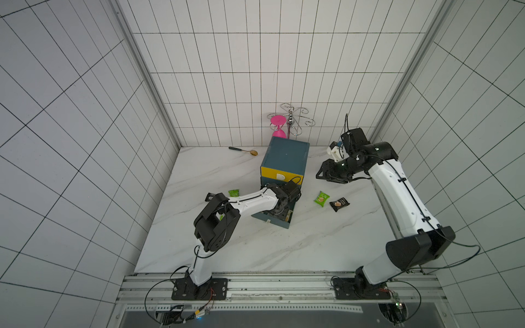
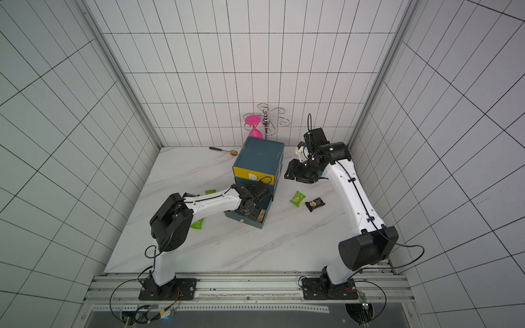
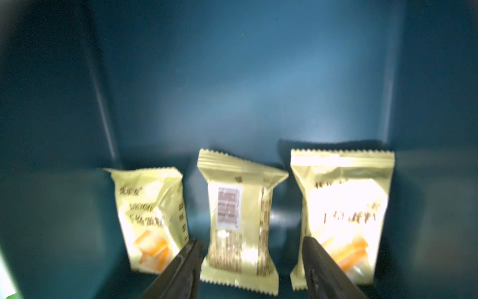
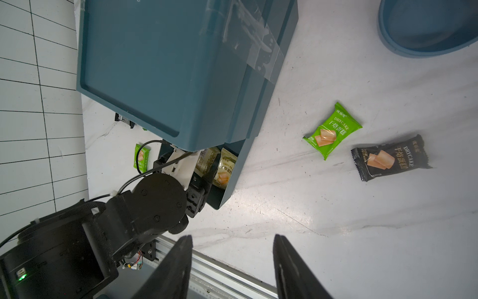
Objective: Take the cookies out of the drawer
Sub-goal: Pick up the cookie from the drawer.
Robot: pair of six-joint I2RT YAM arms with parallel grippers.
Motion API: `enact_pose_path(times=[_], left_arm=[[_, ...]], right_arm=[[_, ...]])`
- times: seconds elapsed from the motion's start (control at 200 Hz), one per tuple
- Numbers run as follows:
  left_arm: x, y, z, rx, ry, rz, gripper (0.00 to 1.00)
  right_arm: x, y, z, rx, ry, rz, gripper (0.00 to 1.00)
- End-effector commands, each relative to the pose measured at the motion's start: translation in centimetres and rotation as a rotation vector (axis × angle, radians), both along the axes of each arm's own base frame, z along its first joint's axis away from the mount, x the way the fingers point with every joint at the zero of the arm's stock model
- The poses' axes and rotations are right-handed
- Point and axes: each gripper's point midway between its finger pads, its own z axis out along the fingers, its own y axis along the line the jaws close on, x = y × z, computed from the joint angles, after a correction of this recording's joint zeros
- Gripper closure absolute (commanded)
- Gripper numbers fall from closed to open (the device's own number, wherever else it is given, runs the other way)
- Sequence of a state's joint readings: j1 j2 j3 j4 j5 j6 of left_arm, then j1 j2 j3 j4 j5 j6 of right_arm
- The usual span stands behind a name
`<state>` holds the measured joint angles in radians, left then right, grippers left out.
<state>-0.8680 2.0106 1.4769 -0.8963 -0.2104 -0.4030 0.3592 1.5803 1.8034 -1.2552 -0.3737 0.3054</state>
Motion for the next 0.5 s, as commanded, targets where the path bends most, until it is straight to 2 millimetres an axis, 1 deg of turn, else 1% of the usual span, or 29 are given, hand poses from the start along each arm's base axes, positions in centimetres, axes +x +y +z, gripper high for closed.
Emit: enact_pose_path(times=[0.0, 0.315, 0.415, 0.495], left_arm=[[0.0, 0.1, -1.8, 0.033, 0.008, -0.004, 0.36], [0.3, 0.1, -3.1, 0.057, 0.016, -0.002, 0.39], [0.5, 0.2, -2.9, 0.058, 0.003, 0.000, 0.46], [0.8, 0.1, -2.3, 0.050, -0.017, 0.003, 0.48]], right_arm=[[-0.1, -0.5, 0.0, -0.001, -0.008, 0.001, 0.46], [-0.2, -0.4, -0.3, 0.001, 0.000, 0.004, 0.46], [-0.1, -0.5, -0.2, 0.001, -0.004, 0.002, 0.46], [-0.2, -0.4, -0.2, 0.001, -0.005, 0.001, 0.46]])
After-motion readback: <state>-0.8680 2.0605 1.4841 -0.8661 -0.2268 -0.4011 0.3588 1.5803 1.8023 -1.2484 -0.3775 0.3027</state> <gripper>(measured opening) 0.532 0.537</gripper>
